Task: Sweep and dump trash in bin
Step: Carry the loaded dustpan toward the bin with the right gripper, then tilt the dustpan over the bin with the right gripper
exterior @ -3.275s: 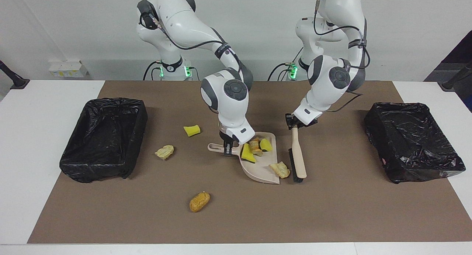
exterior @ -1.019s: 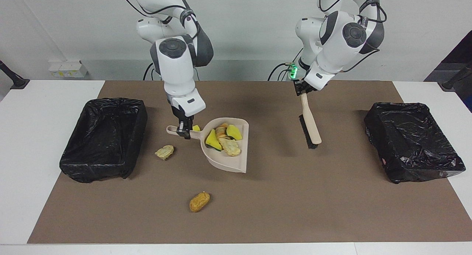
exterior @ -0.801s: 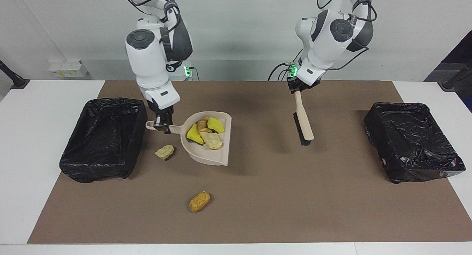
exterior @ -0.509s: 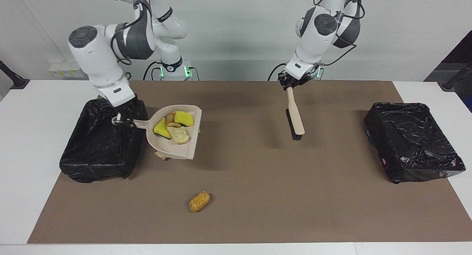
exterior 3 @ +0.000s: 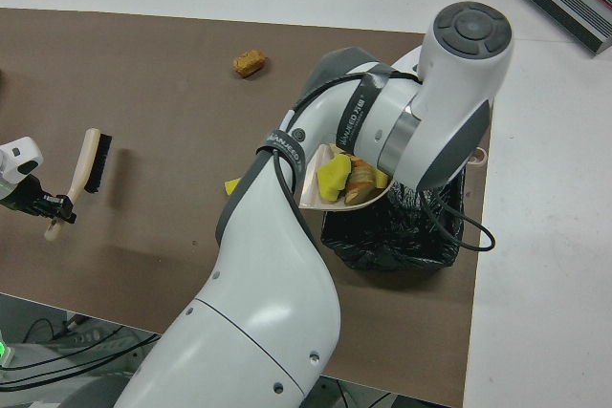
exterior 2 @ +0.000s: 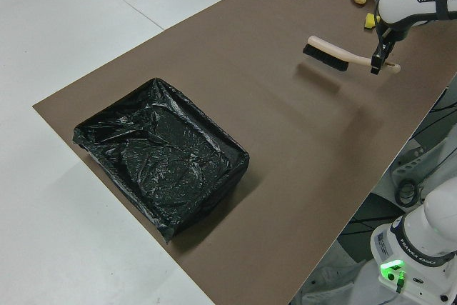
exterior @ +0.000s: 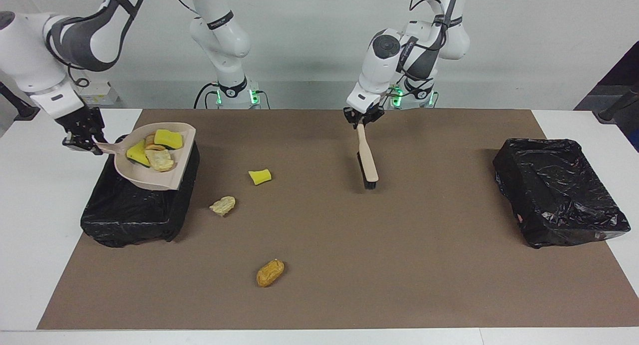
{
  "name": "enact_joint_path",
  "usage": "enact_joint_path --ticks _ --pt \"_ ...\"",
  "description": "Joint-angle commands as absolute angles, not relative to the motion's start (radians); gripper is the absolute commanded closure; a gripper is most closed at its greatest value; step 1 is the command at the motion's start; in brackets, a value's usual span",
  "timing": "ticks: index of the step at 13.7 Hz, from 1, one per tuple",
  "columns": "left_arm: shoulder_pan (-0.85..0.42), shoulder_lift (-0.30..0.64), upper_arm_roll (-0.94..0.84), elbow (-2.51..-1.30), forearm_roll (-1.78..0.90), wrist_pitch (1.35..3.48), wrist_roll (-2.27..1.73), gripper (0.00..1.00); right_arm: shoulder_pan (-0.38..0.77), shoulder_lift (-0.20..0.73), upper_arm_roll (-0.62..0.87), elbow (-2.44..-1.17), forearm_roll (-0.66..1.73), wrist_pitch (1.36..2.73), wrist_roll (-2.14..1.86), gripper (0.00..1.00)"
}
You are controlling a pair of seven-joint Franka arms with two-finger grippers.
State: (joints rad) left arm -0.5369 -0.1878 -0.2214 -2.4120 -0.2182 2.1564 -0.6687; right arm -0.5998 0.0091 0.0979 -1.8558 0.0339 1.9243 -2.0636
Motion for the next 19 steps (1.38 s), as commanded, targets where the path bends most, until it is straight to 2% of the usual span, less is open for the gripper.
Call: enact_joint_path --ticks 1,8,9,10,12,13,15,16,17,18,19 --pt "-0.606 -0.212 -0.206 -2.486 -0.201 2.215 -0.712 1.0 -0.676 -0.035 0.088 -1.867 -0.006 1.911 -2.137 1.0" --pt "-0.614 -0.207 -0.206 -2.525 -0.201 2.25 -0.712 1.0 -0.69 -0.021 0.049 -1.836 -0.11 1.968 -2.168 1.0" --pt "-0.615 -0.196 -0.206 -2.536 -0.201 2.276 -0.712 0.96 -0.68 -0.021 0.049 -1.853 -0.123 2.023 -2.149 1.0" --pt "-0.614 -0.192 -0.206 -2.534 -0.201 2.286 -0.706 0.72 -0.675 -0.021 0.051 -1.87 -0.156 2.073 -2.135 1.0" --pt "-0.601 -0.187 -0.206 -2.531 -0.201 2.286 -0.693 0.42 -0.608 -0.008 0.052 -1.873 -0.233 2.098 -2.05 1.0" --pt "-0.6 -0.184 -0.206 -2.531 -0.201 2.281 -0.683 0.36 -0.588 -0.005 0.052 -1.875 -0.28 2.108 -1.993 1.0" --pt "-0.592 -0.183 -0.204 -2.528 -0.202 2.279 -0.677 0.34 -0.529 0.002 0.052 -1.879 -0.365 2.111 -1.896 1.0" --pt "-0.585 -0.181 -0.204 -2.526 -0.201 2.275 -0.672 0.27 -0.508 0.002 0.052 -1.887 -0.414 2.124 -1.86 1.0" --pt "-0.58 -0.179 -0.204 -2.525 -0.202 2.272 -0.672 0.25 -0.483 -0.006 0.052 -1.914 -0.475 2.155 -1.815 1.0" --pt "-0.577 -0.179 -0.204 -2.523 -0.202 2.272 -0.672 0.16 -0.47 -0.009 0.052 -1.934 -0.532 2.177 -1.772 1.0" --pt "-0.572 -0.176 -0.203 -2.519 -0.202 2.272 -0.672 0.02 -0.456 -0.009 0.052 -1.943 -0.581 2.18 -1.714 1.0"
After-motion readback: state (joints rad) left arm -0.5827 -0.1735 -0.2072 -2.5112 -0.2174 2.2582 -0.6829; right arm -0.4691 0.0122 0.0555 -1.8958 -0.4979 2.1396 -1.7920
